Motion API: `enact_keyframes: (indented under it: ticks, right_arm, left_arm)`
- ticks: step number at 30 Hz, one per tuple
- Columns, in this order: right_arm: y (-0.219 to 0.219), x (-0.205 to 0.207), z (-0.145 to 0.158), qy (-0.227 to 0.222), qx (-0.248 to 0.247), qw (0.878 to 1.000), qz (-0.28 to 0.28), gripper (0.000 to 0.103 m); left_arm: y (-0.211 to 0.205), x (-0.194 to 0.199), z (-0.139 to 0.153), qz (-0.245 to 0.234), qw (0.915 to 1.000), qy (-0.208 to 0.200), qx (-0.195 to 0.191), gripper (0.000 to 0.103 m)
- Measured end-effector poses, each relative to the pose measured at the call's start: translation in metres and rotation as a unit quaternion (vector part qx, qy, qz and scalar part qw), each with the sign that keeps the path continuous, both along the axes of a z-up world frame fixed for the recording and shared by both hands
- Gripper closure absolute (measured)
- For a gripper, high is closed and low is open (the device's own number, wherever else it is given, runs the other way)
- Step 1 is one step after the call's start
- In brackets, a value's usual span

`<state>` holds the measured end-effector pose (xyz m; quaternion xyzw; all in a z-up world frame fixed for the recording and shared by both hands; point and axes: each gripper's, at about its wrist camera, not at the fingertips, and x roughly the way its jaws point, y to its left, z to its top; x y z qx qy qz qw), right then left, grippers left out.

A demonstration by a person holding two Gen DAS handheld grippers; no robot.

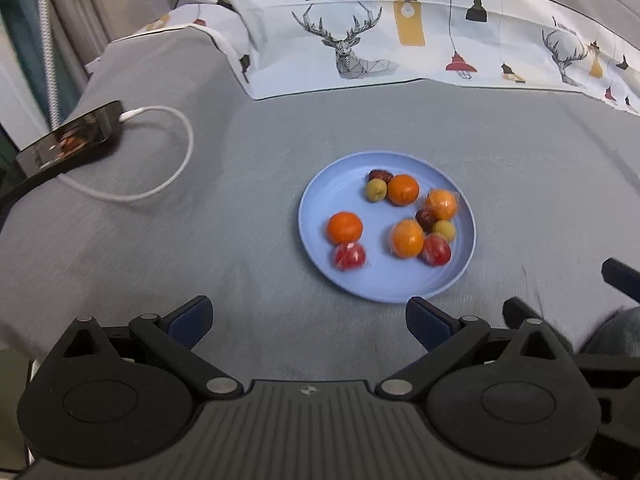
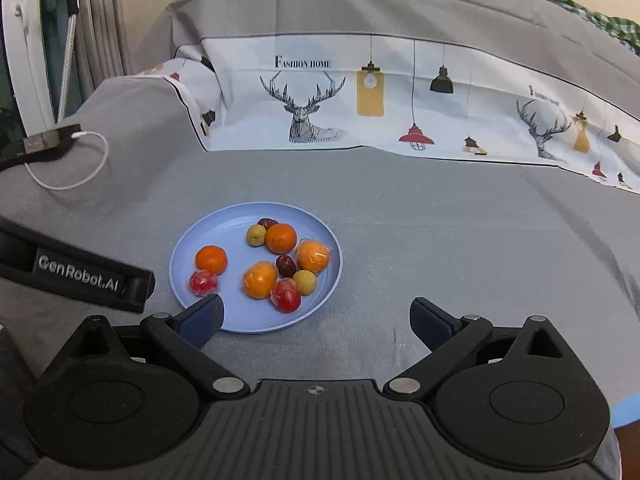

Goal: Organize fruits

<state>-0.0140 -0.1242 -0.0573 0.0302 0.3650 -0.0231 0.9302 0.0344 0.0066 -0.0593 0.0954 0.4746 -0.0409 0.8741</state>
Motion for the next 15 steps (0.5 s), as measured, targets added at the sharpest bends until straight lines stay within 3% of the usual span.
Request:
enact_keyframes:
  ticks: [15]
  right_arm:
    - [0.003,-0.034,0.014,-0.023,-0.007,1.000,0.007,0.001]
  left_arm:
    - [0.000,-0.038,0.017,-0.011,0.9993,-0.034,0.008,0.000]
